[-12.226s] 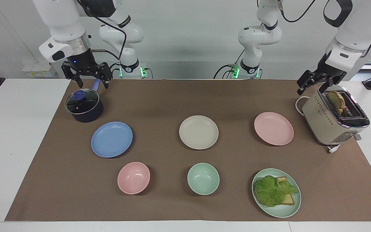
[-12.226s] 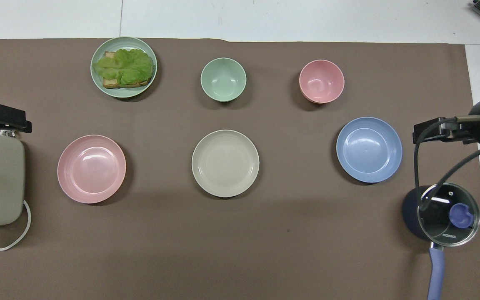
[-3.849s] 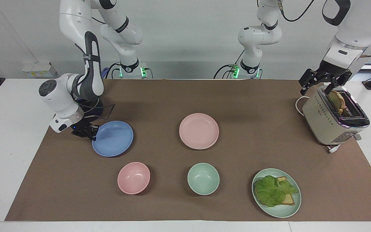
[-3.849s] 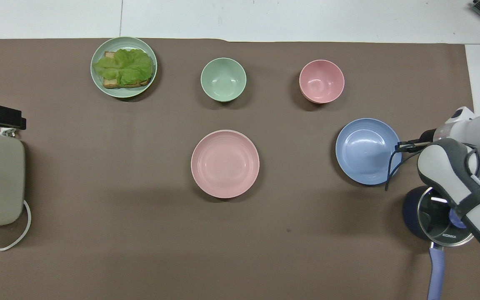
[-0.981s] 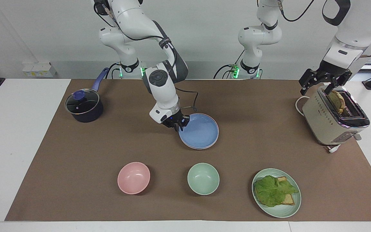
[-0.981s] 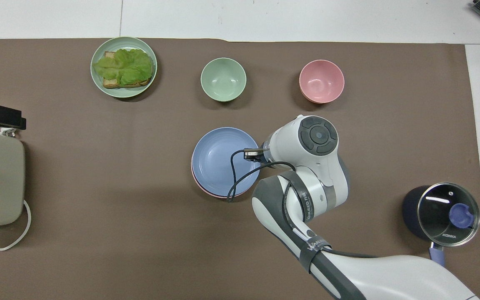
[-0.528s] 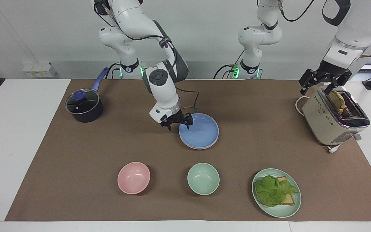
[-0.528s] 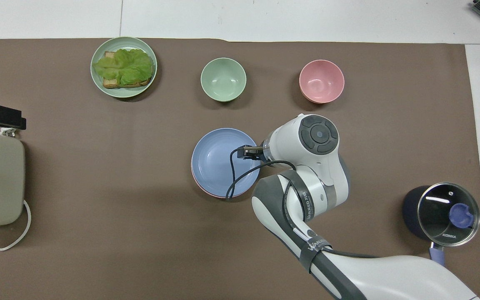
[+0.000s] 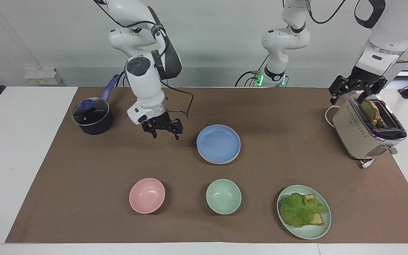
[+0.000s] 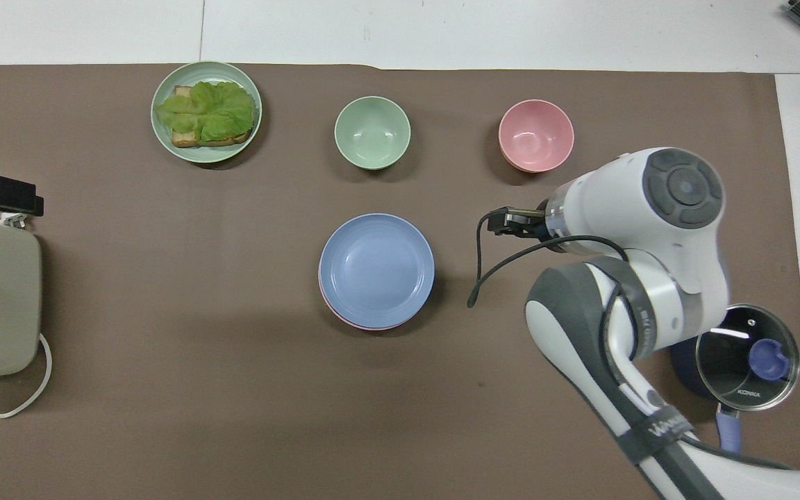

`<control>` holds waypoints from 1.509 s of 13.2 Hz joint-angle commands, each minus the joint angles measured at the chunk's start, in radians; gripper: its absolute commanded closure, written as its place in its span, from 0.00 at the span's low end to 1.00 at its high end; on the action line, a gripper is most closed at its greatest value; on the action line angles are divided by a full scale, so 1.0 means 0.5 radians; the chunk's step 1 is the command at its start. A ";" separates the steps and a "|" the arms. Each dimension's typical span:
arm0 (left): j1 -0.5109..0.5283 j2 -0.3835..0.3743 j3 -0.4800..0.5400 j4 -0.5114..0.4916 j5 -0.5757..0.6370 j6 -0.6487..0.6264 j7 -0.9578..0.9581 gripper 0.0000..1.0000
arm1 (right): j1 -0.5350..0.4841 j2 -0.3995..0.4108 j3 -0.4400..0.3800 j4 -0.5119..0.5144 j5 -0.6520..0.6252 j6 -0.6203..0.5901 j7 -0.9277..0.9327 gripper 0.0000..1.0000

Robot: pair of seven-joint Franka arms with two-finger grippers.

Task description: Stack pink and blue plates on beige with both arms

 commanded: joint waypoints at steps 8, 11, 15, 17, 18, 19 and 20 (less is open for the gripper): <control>0.006 -0.011 -0.005 -0.003 0.030 -0.026 -0.003 0.00 | -0.419 -0.307 0.019 0.413 -0.144 -0.829 -0.483 0.00; 0.006 -0.011 -0.005 -0.006 0.030 -0.026 -0.003 0.00 | -0.429 -0.292 0.022 0.612 -0.174 -1.026 -0.486 0.00; 0.006 -0.011 -0.005 -0.006 0.030 -0.026 -0.003 0.00 | -0.407 -0.233 0.025 0.687 -0.141 -1.128 -0.486 0.00; 0.006 -0.014 -0.005 -0.003 0.030 -0.026 -0.003 0.00 | -0.407 -0.240 0.025 0.680 -0.134 -1.134 -0.486 0.00; 0.006 -0.011 -0.005 -0.006 0.030 -0.026 -0.003 0.00 | -0.410 -0.240 0.025 0.677 -0.137 -1.131 -0.492 0.00; 0.006 -0.011 -0.005 -0.006 0.030 -0.026 -0.003 0.00 | -0.413 -0.240 0.028 0.677 -0.138 -1.131 -0.526 0.00; 0.006 -0.011 -0.005 -0.003 0.030 -0.026 -0.003 0.00 | -0.413 -0.243 0.025 0.674 -0.134 -1.128 -0.575 0.00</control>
